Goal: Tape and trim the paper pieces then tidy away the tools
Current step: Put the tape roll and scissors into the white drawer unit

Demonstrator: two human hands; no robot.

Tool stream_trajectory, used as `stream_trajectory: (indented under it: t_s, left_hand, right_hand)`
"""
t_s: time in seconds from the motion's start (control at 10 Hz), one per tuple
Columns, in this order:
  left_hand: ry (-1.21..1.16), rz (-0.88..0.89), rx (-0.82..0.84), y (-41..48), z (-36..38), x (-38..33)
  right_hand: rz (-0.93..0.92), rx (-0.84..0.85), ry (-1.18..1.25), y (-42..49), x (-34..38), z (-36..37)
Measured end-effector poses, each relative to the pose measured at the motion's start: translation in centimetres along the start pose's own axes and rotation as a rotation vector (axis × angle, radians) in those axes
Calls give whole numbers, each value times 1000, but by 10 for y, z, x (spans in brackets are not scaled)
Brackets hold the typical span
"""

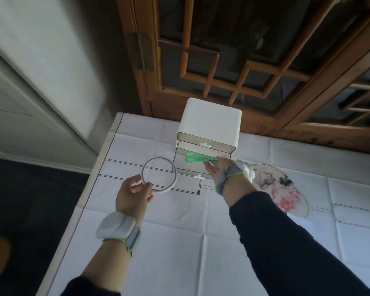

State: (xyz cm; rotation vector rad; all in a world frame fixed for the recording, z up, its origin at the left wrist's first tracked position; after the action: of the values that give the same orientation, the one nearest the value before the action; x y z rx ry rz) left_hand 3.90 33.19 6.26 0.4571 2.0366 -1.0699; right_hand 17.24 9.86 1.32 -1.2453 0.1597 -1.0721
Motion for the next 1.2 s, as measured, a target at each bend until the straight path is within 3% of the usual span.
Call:
stream_trajectory:
  t_s: [0.6,0.7,0.9,1.2]
  left_hand:
    - [-13,54,63,-11,58,-29]
    - [48,25,113,1,83,-38]
    - [319,-22,252,32,131,-55]
    - [755,154,196,60,169,-57]
  right_hand:
    - [54,-3,-29,-9,4,-1]
    - [-26,9,-65,-6,16,-10]
    - [-77,-18,-95,0,51,-39]
    - [-57,-69,-88,23,59,-88]
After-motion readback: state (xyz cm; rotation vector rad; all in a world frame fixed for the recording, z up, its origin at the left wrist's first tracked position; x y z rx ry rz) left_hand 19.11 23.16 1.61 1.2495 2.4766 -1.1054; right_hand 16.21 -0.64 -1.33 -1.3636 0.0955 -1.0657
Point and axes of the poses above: each hand's wrist, its own y-axis towards the middle knuckle, its own z-axis out of the palm, x = y × z, the point moved 9 cm from there along y, towards the middle knuckle, and after that the axes turned 15 degrees about y, right-handed, at the moved point
